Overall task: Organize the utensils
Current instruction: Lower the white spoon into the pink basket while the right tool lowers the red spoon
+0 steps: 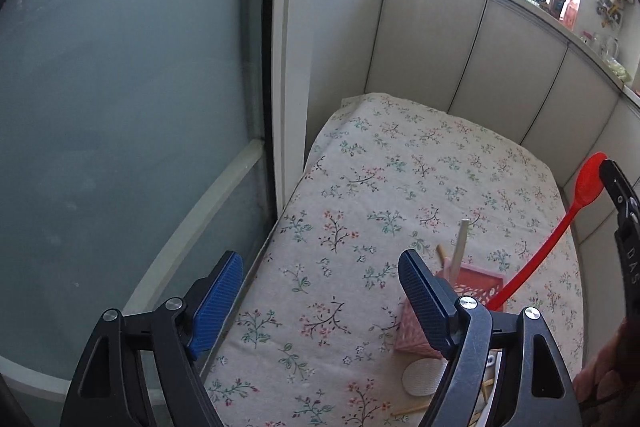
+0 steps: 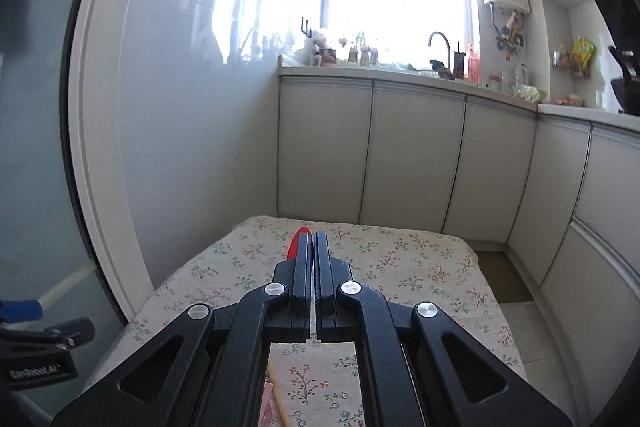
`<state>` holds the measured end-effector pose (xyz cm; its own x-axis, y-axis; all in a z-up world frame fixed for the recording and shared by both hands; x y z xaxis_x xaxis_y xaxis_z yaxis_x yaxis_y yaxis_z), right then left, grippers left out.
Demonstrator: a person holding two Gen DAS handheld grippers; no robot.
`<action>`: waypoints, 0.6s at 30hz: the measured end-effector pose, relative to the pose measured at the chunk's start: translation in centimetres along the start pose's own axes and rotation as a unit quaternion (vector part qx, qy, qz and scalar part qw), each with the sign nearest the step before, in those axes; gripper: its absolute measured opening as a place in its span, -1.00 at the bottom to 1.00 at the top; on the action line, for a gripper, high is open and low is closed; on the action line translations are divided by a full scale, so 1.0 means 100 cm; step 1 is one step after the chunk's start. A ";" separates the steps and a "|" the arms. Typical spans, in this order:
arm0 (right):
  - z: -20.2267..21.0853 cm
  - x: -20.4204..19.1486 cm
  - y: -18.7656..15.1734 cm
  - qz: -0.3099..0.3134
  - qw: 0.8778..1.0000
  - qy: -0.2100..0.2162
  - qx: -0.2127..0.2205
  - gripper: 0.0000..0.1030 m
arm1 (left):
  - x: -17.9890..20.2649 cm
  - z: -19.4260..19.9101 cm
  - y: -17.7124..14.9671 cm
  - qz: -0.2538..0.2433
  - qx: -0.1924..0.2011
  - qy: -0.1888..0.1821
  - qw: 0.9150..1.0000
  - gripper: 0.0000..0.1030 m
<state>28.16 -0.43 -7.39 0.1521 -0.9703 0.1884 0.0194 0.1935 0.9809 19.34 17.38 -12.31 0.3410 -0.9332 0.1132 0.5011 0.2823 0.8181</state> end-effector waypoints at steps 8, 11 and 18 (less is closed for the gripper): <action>-0.019 -0.032 -0.032 0.060 0.998 0.024 -0.013 -0.99 | 0.007 -0.012 -0.009 -0.007 -0.028 -0.010 1.000 0.59; -0.019 -0.032 -0.038 0.051 0.998 0.033 -0.026 -0.99 | 0.010 -0.013 -0.010 -0.011 -0.032 -0.015 0.999 0.59; -0.002 -0.020 -0.039 -0.010 0.996 0.063 -0.061 -0.89 | 0.017 -0.014 -0.013 -0.017 -0.042 -0.024 0.999 0.59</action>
Point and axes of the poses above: each gripper's, at about its wrist camera, not at the fingertips, and z roughly against the way its jaws point, x to its right, y to its top, the point moved 7 cm from there along -z, roughly the way its jaws point, and after that the axes turned 15 degrees about x, right-handed, at the moved point
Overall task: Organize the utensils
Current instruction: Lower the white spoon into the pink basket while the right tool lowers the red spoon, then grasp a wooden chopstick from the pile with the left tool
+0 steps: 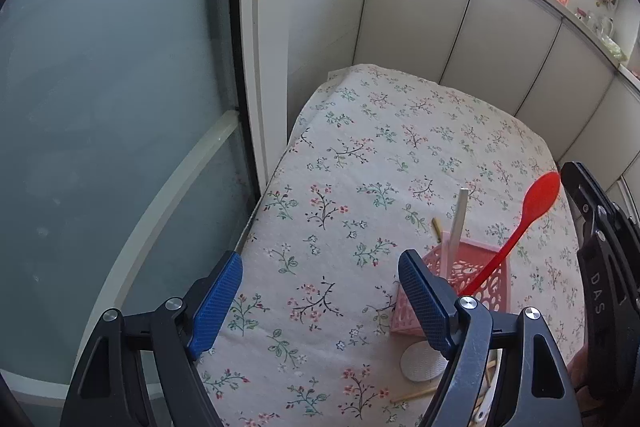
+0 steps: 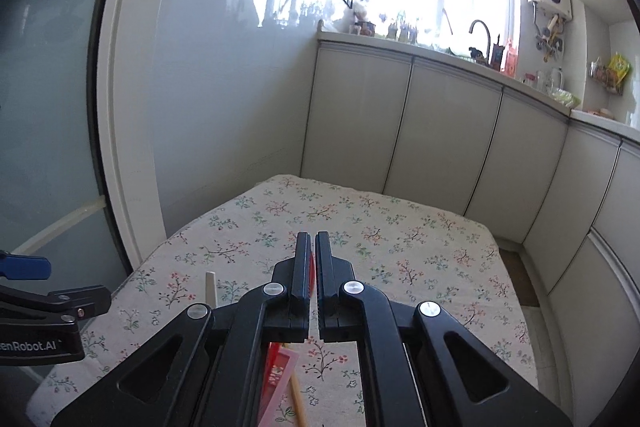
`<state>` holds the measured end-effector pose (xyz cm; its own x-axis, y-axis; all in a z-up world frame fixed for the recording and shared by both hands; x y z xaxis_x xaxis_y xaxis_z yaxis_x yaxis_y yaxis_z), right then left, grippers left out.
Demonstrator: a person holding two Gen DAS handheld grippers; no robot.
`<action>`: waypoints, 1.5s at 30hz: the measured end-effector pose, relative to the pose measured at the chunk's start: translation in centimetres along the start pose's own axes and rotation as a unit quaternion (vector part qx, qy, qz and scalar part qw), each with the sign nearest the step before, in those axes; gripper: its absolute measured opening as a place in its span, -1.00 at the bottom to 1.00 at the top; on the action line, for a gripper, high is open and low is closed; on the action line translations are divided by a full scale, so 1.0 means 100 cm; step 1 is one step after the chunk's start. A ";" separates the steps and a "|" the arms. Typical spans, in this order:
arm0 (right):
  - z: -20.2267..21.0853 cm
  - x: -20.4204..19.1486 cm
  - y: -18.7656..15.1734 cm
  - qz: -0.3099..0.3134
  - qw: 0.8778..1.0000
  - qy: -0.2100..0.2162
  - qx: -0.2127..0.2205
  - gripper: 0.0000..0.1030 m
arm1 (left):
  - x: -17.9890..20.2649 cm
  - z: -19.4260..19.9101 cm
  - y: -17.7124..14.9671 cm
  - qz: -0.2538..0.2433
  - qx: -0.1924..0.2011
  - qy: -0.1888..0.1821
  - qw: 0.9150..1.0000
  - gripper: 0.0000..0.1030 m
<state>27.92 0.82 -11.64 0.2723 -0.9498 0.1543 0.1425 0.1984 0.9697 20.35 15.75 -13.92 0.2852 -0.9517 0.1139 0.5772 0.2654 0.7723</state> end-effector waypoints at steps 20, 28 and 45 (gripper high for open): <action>0.106 0.147 -0.042 -0.187 0.960 -0.021 -0.209 0.04 | 0.099 0.050 -0.053 -0.125 -0.055 -0.152 0.979 0.59; 0.124 0.191 -0.105 -0.223 0.919 -0.063 -0.318 0.07 | 0.167 0.056 -0.102 -0.190 -0.113 -0.233 0.947 0.58; 0.139 0.250 -0.180 -0.323 0.849 -0.080 -0.410 0.09 | 0.276 -0.007 -0.167 -0.256 -0.210 -0.278 0.902 -0.58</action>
Point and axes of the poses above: each gripper's, at about its wrist camera, not at the fingertips, and z roughly against the way its jaws point, x to its right, y to its top, the point moved 7 cm from there along -z, roughly the way its jaws point, and after that the axes turned 15 degrees about x, right-handed, at the moved point
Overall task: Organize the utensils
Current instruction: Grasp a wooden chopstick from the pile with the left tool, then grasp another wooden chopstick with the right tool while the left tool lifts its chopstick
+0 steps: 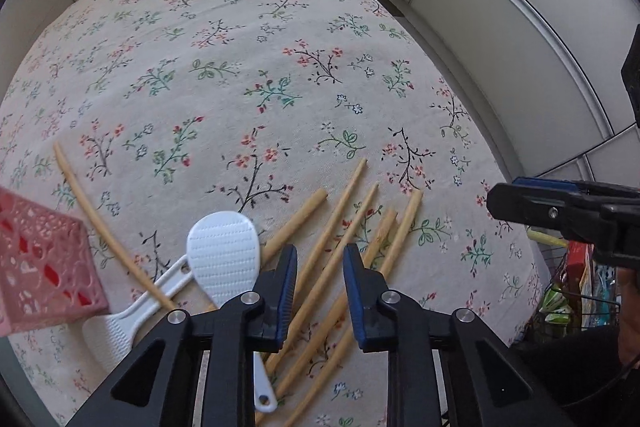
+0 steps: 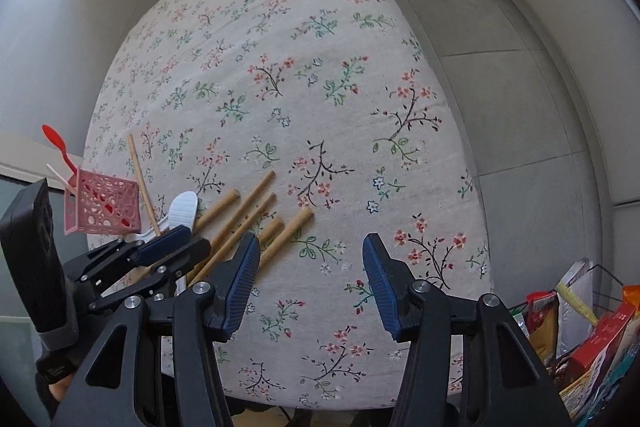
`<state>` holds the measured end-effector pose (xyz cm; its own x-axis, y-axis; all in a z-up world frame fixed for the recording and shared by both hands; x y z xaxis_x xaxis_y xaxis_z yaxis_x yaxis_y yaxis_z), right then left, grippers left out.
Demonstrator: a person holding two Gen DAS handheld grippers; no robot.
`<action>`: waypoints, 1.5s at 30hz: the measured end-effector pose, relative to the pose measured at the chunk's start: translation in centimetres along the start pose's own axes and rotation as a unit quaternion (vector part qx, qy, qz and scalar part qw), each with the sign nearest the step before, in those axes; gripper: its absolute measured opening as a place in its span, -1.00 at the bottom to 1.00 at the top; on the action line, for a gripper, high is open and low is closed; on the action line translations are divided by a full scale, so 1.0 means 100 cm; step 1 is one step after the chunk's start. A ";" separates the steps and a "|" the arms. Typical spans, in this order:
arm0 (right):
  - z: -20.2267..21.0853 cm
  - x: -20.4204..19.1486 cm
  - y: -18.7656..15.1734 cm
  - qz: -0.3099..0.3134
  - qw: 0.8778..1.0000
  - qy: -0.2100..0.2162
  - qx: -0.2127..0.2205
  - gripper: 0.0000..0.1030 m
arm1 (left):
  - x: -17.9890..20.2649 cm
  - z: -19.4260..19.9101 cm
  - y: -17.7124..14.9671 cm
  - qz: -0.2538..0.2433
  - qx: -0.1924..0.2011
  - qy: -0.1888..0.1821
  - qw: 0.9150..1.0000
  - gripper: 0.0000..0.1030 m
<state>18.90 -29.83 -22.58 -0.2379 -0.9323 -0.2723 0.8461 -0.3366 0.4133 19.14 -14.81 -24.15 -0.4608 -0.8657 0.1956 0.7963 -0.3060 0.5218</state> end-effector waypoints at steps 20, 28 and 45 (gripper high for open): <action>-0.023 0.020 -0.010 -0.031 0.999 -0.017 -0.041 0.10 | 0.009 -0.036 0.018 -0.025 -0.006 0.040 0.999 -0.83; -0.041 0.010 -0.014 -0.060 0.996 -0.001 -0.061 0.10 | 0.002 0.009 0.031 -0.009 0.052 0.033 0.998 -0.86; -0.065 -0.006 -0.006 -0.066 0.994 -0.073 -0.038 -0.64 | -0.017 0.075 0.043 0.032 0.132 0.011 0.991 -0.87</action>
Point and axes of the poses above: each gripper's, at about its wrist camera, not at the fingertips, and z roughly against the way its jaws point, x to its right, y to its top, the point moved 7 cm from there along -z, roughly the way its jaws point, and after that the axes turned 15 degrees about x, right-handed, at the moved point
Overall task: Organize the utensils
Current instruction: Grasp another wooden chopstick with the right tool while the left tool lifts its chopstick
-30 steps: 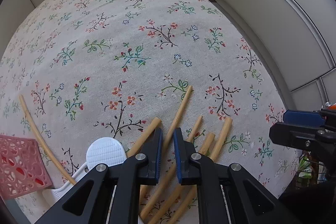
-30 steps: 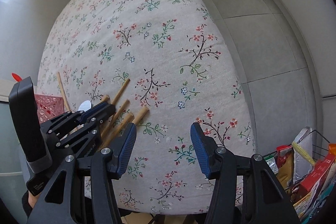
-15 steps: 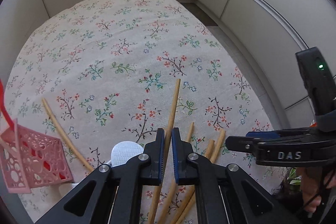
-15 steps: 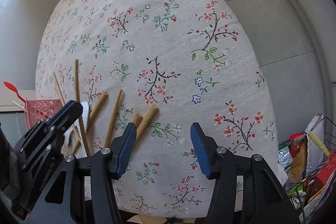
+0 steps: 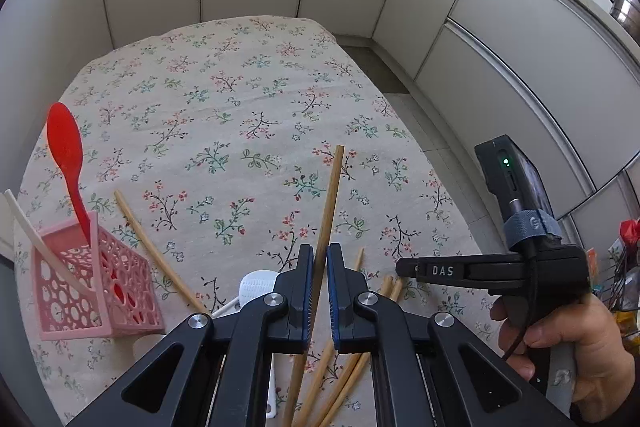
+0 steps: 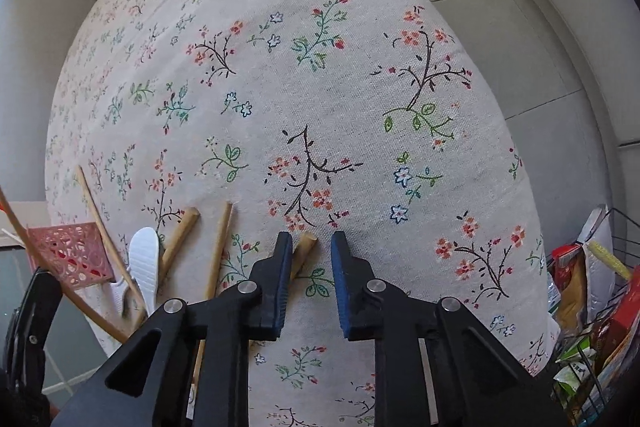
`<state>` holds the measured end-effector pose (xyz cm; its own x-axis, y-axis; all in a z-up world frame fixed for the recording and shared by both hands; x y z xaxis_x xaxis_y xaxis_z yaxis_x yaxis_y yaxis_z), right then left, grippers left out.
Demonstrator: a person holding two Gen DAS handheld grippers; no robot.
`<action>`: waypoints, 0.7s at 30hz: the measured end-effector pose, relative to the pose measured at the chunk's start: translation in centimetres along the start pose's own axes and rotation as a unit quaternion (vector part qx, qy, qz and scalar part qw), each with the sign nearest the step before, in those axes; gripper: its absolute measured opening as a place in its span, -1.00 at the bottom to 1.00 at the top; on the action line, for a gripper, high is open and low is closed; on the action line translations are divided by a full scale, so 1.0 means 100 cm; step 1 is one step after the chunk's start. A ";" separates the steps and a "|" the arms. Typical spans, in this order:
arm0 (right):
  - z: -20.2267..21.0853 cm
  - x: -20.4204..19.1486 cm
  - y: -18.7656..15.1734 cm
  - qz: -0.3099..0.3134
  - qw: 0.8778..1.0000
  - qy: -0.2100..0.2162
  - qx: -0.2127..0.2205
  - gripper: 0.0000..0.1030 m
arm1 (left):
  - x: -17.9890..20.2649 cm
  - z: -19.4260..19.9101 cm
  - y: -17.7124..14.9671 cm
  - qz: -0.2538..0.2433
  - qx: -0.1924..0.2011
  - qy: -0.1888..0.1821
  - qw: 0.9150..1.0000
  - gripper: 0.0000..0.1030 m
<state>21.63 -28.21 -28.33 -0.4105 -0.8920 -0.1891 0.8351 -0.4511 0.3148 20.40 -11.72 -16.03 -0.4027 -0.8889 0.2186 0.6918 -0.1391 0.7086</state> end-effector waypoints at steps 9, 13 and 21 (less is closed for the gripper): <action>-0.004 -0.023 0.004 0.081 0.995 -0.044 0.038 -0.78 | -0.007 0.008 0.002 0.003 0.013 0.012 1.000 -0.87; -0.006 -0.027 0.015 0.078 0.996 0.002 0.047 -0.84 | -0.012 0.015 0.005 0.010 0.024 0.016 1.000 -0.88; 0.040 -0.041 0.033 0.086 0.988 0.053 0.115 -0.86 | -0.018 0.038 0.019 0.018 0.066 0.017 0.998 -0.89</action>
<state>24.63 -26.19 -22.73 -0.2177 -0.9538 -0.2072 0.7785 -0.2977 0.5525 20.19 -8.76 -12.49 -0.3575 -0.9065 0.2245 0.6197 -0.0504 0.7832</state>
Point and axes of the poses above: each gripper's, at about its wrist camera, not at the fingertips, and z roughly against the way its jaws point, x to its right, y to its top, the point moved 7 cm from there along -z, roughly the way its jaws point, and after that the axes turned 15 degrees about x, right-handed, at the moved point
